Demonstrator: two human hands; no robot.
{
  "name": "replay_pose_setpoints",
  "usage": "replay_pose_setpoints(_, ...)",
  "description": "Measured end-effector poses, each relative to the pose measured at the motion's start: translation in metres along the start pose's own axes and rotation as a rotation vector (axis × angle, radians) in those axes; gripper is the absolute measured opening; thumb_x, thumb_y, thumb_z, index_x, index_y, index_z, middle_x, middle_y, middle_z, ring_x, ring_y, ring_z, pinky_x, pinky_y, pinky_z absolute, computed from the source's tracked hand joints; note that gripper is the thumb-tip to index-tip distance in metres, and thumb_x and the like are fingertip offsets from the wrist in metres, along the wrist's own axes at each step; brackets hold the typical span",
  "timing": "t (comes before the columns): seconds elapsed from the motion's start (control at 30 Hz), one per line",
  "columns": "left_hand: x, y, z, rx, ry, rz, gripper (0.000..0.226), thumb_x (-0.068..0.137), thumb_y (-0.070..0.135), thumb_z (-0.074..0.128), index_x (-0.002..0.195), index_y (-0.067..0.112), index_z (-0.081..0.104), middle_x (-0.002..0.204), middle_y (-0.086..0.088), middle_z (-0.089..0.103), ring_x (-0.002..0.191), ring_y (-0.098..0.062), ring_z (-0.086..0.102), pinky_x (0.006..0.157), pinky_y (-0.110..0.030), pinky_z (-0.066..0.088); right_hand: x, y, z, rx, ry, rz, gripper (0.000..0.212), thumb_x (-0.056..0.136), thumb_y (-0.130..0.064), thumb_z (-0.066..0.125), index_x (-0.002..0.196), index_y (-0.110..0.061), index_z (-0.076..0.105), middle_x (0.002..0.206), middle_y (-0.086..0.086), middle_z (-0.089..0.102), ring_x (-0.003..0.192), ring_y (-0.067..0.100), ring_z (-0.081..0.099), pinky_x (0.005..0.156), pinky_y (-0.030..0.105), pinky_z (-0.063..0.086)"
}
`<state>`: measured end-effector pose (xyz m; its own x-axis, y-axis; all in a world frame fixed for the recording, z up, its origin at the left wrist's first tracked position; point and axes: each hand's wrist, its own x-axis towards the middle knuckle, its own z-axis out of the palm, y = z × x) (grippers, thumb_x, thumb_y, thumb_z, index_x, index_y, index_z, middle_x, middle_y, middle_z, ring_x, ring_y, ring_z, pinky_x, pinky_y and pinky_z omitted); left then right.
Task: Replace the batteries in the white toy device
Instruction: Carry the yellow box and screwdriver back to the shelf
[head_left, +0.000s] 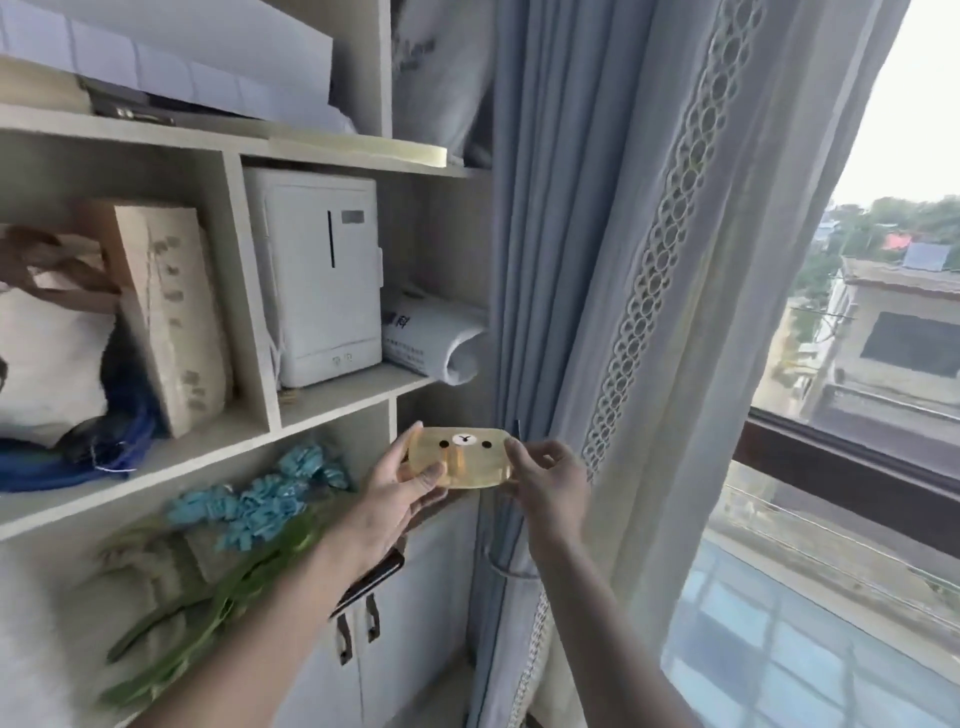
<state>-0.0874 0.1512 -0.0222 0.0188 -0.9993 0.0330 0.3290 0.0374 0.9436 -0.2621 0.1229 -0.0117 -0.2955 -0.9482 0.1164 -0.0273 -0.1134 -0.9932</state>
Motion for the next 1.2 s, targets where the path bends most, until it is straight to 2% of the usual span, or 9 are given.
replay_pose_setpoints(0.1,0.027,0.007,-0.014,-0.018,0.168,0.063,0.081,0.076,0.008,0.072,0.150,0.017,0.040,0.129,-0.015,0.062,0.109,-0.024,0.067,0.085,-0.029,0.058,0.047,-0.001,0.040,0.023,-0.142,-0.001,0.023,0.083,-0.033,0.078,0.069,-0.019,0.066,0.078,0.004,0.075,0.065,0.022,0.075,0.063,0.042,0.065)
replay_pose_setpoints(0.27,0.053,0.033,-0.038,0.013,0.442,0.162,0.072,0.075,0.006,0.074,0.142,0.017,0.050,0.131,-0.016,0.059,0.112,-0.030,0.066,0.085,-0.033,0.062,0.090,-0.006,0.109,0.017,-0.331,-0.023,0.021,0.081,-0.034,0.078,0.068,-0.021,0.067,0.060,-0.004,0.069,0.061,0.018,0.074,0.070,0.048,0.064)
replay_pose_setpoints(0.5,0.102,0.062,-0.063,0.227,0.707,0.234,0.055,0.089,0.002,0.068,0.140,0.011,0.049,0.128,-0.008,0.058,0.116,-0.029,0.063,0.076,-0.027,0.063,0.139,-0.011,0.200,0.064,-0.506,0.002,0.019,0.087,-0.024,0.077,0.079,-0.012,0.066,0.076,0.004,0.073,0.064,0.018,0.070,0.068,0.046,0.065)
replay_pose_setpoints(0.63,0.133,0.063,-0.075,0.417,0.766,0.233,0.052,0.090,0.011,0.071,0.138,0.009,0.052,0.106,0.009,0.059,0.106,-0.018,0.065,0.079,-0.028,0.062,0.167,-0.003,0.229,-0.010,-0.469,-0.077,0.023,0.085,-0.026,0.078,0.075,-0.009,0.065,0.059,-0.003,0.066,0.048,0.006,0.062,0.066,0.040,0.062)
replay_pose_setpoints(0.77,0.148,0.057,-0.091,0.767,0.840,0.203,0.029,0.086,0.036,0.074,0.107,0.017,0.068,0.099,0.004,0.074,0.093,-0.014,0.072,0.085,-0.043,0.060,0.186,0.011,0.247,-0.134,-0.524,-0.149,0.020,0.085,-0.028,0.075,0.075,-0.013,0.064,0.069,0.002,0.071,0.066,0.021,0.071,0.066,0.040,0.060)
replay_pose_setpoints(0.87,0.151,0.054,-0.092,0.888,0.880,0.152,0.043,0.084,0.045,0.072,0.118,0.018,0.067,0.107,0.007,0.075,0.099,-0.012,0.070,0.092,-0.039,0.056,0.192,0.021,0.254,-0.204,-0.580,-0.185,0.016,0.085,-0.022,0.072,0.075,-0.015,0.061,0.072,0.000,0.068,0.069,0.023,0.067,0.065,0.034,0.054)
replay_pose_setpoints(0.97,0.153,0.049,-0.092,0.897,0.926,0.092,0.036,0.086,0.045,0.070,0.111,0.019,0.068,0.102,0.007,0.075,0.097,-0.013,0.070,0.089,-0.039,0.055,0.196,0.027,0.254,-0.235,-0.634,-0.252,0.015,0.086,-0.023,0.072,0.078,-0.014,0.064,0.075,-0.002,0.069,0.069,0.017,0.065,0.062,0.029,0.051)
replay_pose_setpoints(1.13,0.157,0.041,-0.091,0.970,0.992,-0.010,0.029,0.089,0.048,0.065,0.097,0.020,0.068,0.097,0.004,0.075,0.093,-0.014,0.069,0.084,-0.035,0.055,0.208,0.028,0.259,-0.307,-0.669,-0.360,0.020,0.084,-0.013,0.061,0.065,-0.008,0.056,0.059,-0.001,0.055,0.051,0.009,0.043,0.048,0.027,0.034)
replay_pose_setpoints(1.2,0.160,0.040,-0.089,1.040,1.022,-0.001,0.036,0.090,0.049,0.062,0.109,0.019,0.067,0.109,0.001,0.072,0.104,-0.018,0.067,0.090,-0.038,0.054,0.212,0.029,0.262,-0.378,-0.662,-0.426,0.031,0.086,-0.009,0.056,0.057,-0.011,0.044,0.051,-0.004,0.041,0.046,0.009,0.032,0.046,0.028,0.025)
